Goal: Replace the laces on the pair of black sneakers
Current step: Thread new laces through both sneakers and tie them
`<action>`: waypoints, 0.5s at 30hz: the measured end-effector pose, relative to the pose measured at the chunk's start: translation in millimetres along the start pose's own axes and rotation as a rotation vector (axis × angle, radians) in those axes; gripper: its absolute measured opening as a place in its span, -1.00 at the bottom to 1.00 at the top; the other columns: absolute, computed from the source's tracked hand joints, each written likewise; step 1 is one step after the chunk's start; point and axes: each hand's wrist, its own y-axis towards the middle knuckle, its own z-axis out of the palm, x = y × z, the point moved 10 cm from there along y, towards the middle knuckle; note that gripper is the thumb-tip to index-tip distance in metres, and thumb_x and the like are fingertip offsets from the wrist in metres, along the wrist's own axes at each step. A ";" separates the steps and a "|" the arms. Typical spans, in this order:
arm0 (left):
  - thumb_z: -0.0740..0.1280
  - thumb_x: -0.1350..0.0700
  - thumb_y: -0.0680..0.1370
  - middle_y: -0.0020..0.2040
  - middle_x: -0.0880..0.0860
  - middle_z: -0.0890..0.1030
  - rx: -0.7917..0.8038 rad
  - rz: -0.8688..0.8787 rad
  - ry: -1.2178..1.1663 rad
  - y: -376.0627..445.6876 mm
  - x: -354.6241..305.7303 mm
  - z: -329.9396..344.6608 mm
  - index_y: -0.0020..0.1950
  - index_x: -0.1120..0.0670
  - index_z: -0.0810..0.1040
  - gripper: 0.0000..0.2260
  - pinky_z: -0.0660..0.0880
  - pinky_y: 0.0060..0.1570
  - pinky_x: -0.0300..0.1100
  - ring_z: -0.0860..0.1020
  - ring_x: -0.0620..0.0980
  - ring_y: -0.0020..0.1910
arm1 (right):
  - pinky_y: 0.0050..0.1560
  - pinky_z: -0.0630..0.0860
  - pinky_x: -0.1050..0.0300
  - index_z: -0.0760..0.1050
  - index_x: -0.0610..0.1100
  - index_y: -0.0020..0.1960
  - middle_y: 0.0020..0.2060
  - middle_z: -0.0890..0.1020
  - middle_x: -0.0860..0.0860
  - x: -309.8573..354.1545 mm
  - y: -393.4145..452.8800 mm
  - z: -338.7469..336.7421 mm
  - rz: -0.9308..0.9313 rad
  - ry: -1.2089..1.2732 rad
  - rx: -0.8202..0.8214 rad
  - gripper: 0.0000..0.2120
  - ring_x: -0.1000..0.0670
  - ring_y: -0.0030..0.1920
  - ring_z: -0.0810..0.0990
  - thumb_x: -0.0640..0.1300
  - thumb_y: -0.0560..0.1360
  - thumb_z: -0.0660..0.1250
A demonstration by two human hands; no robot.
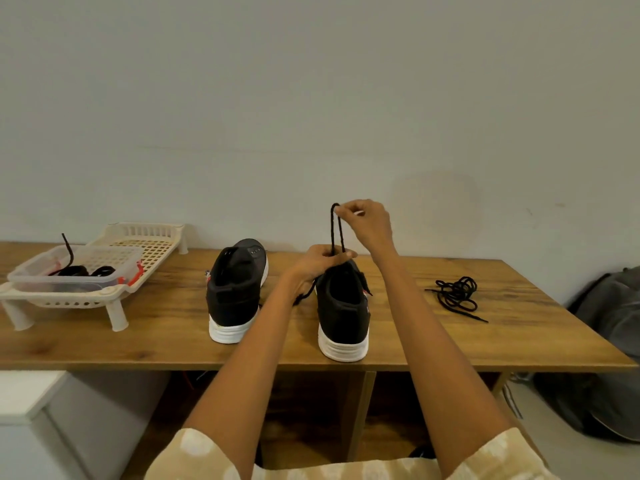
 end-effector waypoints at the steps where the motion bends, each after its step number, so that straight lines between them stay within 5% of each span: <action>1: 0.36 0.10 0.54 -0.15 0.00 0.67 -0.039 0.015 -0.003 0.4 -1.8 -3.1 -0.07 0.07 0.63 -0.92 0.55 -0.07 -0.27 0.63 -0.07 -0.11 | -0.08 0.51 0.10 0.65 -0.02 -0.10 -0.12 0.65 0.09 3.4 1.5 -3.1 0.004 0.028 -0.049 -0.82 0.06 -0.07 0.58 0.07 0.47 0.38; 5: 0.38 0.10 0.53 -0.26 0.04 0.59 -0.276 0.075 -0.040 4.8 -14.7 -25.8 -0.06 0.12 0.64 -0.89 0.50 -0.12 -0.18 0.54 0.01 -0.18 | -0.02 0.54 0.12 0.63 -0.11 -0.03 -0.17 0.62 0.09 -1.9 -3.6 10.4 0.050 0.192 0.087 -0.83 0.06 -0.09 0.58 -0.02 0.50 0.37; 9: 0.36 0.12 0.53 -0.23 0.05 0.61 -0.498 0.138 0.014 6.4 -30.4 -39.1 -0.14 0.06 0.60 -0.93 0.52 -0.05 -0.06 0.58 0.04 -0.13 | -0.02 0.60 0.11 0.52 -0.14 0.20 0.06 0.60 -0.02 -32.3 -19.4 31.7 0.178 0.202 0.388 -0.61 -0.02 -0.03 0.63 0.11 0.51 0.34; 15: 0.45 0.14 0.47 -0.22 -0.03 0.59 -0.558 0.117 -0.392 0.3 -30.0 -50.2 -0.01 0.18 0.59 -0.84 0.48 -0.36 -0.37 0.56 -0.12 -0.31 | -0.02 0.59 0.14 0.61 -0.21 0.10 0.02 0.65 -0.11 -47.6 -27.6 44.4 0.134 -0.027 0.582 -0.75 -0.09 0.06 0.62 -0.12 0.48 0.42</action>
